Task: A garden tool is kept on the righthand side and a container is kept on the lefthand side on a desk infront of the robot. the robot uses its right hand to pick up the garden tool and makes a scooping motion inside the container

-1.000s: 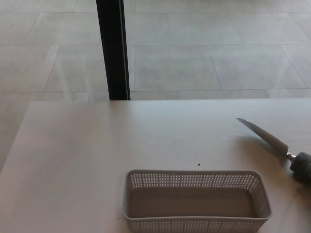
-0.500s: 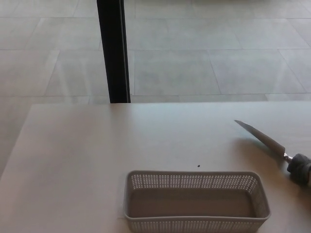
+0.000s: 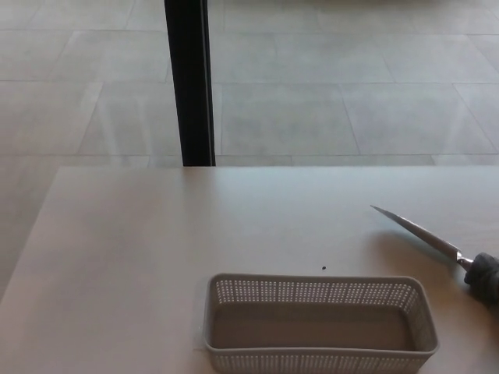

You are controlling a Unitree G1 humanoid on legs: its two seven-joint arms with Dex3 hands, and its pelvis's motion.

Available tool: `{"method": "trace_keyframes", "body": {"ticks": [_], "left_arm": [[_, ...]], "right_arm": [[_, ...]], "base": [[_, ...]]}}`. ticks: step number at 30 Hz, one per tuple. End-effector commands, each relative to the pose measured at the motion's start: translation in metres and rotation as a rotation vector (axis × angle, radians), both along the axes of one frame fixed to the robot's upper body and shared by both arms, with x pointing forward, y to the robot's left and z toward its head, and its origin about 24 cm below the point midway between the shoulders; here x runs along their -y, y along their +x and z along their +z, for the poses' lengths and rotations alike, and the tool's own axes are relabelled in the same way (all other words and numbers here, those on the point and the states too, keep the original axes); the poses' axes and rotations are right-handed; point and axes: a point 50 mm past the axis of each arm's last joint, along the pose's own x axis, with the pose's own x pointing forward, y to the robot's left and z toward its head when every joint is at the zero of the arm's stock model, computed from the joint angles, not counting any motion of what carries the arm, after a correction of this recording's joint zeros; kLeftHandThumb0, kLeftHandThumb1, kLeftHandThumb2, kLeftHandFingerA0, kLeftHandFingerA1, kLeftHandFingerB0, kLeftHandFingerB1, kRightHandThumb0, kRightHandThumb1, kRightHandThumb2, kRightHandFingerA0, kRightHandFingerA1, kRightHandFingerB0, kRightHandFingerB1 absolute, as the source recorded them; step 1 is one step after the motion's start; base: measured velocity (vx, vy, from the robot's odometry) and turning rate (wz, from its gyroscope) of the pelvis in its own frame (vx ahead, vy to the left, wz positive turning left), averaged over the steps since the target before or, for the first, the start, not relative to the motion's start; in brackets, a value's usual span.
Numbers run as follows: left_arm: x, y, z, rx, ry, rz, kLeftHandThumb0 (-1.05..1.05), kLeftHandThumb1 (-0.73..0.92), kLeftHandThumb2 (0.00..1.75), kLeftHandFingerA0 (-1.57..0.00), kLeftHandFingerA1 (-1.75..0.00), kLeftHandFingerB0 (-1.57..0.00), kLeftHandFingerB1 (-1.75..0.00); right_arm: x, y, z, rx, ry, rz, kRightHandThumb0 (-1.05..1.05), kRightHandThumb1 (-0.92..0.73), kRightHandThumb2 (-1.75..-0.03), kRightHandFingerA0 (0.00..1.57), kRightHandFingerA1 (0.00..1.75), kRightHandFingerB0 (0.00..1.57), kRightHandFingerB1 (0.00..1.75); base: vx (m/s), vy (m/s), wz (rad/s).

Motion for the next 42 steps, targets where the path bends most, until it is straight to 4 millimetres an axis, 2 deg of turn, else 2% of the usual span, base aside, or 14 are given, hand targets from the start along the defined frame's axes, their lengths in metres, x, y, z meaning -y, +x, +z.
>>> {"method": "trace_keyframes", "body": {"ticks": [1,6,10,13,14,15,16,18,20,23,35,40,41,42], "left_arm": [[-0.004,-0.001,0.003,-0.011,0.015,-0.015,-0.33,0.03,1.30,-0.71,-0.94,-0.60,-0.88],[-0.004,0.000,0.003,0.001,0.012,-0.011,-0.36,0.02,1.26,-0.74,-0.95,-0.65,-0.89],[-0.004,-0.002,0.002,0.005,0.005,0.030,-0.34,0.00,1.27,-0.71,-0.95,-0.62,-0.89],[-0.003,-0.002,0.002,0.012,-0.005,0.027,-0.30,0.01,1.31,-0.69,-0.98,-0.60,-0.90],[-0.004,-0.002,0.003,-0.006,0.014,-0.010,-0.35,0.02,1.25,-0.72,-0.96,-0.63,-0.89],[-0.004,-0.002,0.003,-0.006,0.014,-0.010,-0.35,0.02,1.25,-0.72,-0.96,-0.63,-0.89],[-0.004,-0.002,0.003,-0.003,0.021,0.001,-0.33,0.01,1.29,-0.72,-0.96,-0.62,-0.89],[-0.005,-0.003,0.003,0.010,0.002,0.013,-0.37,0.02,1.24,-0.74,-0.96,-0.66,-0.89],[-0.005,-0.002,0.004,0.005,0.011,0.000,-0.34,0.02,1.26,-0.74,-0.95,-0.66,-0.89],[-0.006,-0.002,0.004,0.019,-0.010,0.036,-0.33,0.01,1.25,-0.69,-0.96,-0.61,-0.89],[-0.007,-0.004,0.005,0.018,0.000,0.026,-0.27,-0.01,1.36,-0.68,-0.98,-0.58,-0.90],[-0.007,-0.007,0.005,0.005,0.000,0.026,-0.34,0.00,1.32,-0.72,-0.96,-0.63,-0.90],[-0.008,-0.007,0.005,-0.010,0.017,0.003,-0.36,0.01,1.28,-0.73,-0.95,-0.64,-0.89],[-0.008,-0.007,0.005,-0.009,0.020,0.001,-0.34,0.01,1.27,-0.73,-0.95,-0.64,-0.88]], "right_arm": [[0.005,-0.055,-0.055,-0.210,0.049,0.042,-0.24,-0.77,-0.66,0.77,1.43,0.78,0.76],[0.010,-0.058,-0.048,-0.135,0.073,0.089,-0.25,-0.74,-0.65,0.83,1.41,0.80,0.71],[0.012,-0.058,-0.039,-0.011,0.377,0.021,-0.11,-0.71,-0.68,0.85,1.33,0.76,0.94],[0.017,-0.058,-0.033,0.016,0.336,0.029,-0.15,-0.72,-0.70,0.81,1.42,0.73,1.05],[0.019,-0.058,-0.031,0.028,0.341,0.020,-0.16,-0.73,-0.66,0.80,1.12,0.71,0.76],[0.019,-0.058,-0.031,0.029,0.343,0.021,-0.16,-0.73,-0.66,0.80,1.12,0.71,0.76],[0.020,-0.058,-0.029,0.061,0.339,0.016,-0.18,-0.68,-0.70,0.83,1.30,0.74,0.90],[0.023,-0.059,-0.021,0.145,0.349,0.010,-0.17,-0.66,-0.63,0.89,1.48,0.74,0.63],[0.024,-0.060,-0.016,0.219,0.329,0.043,-0.13,-0.64,-0.64,0.83,1.69,0.75,1.17],[0.028,-0.059,-0.008,0.278,0.339,0.045,-0.13,-0.63,-0.71,0.79,1.75,0.65,1.51],[0.025,-0.047,0.027,0.478,0.336,0.165,-0.17,-0.54,-0.95,0.90,1.72,0.78,1.40],[0.023,-0.042,0.040,0.492,0.300,0.213,-0.18,-0.55,-0.89,0.93,1.67,0.85,1.13],[0.022,-0.041,0.043,0.492,0.305,0.220,-0.18,-0.57,-0.88,0.92,1.67,0.83,1.21],[0.019,-0.040,0.050,0.519,0.316,0.237,-0.21,-0.49,-1.01,1.21,1.33,0.94,1.11]], "base": [[0.00,0.000,0.00],[0.00,0.000,0.00],[0.00,0.000,0.00],[0.00,0.000,0.00],[0.00,0.000,0.00],[0.00,0.000,0.00],[0.00,0.000,0.00],[0.00,0.000,0.00],[0.00,0.000,0.00],[0.00,0.000,0.00],[0.00,0.000,0.00],[0.00,0.000,0.00],[0.00,0.000,0.00],[0.00,0.000,0.00]]}}
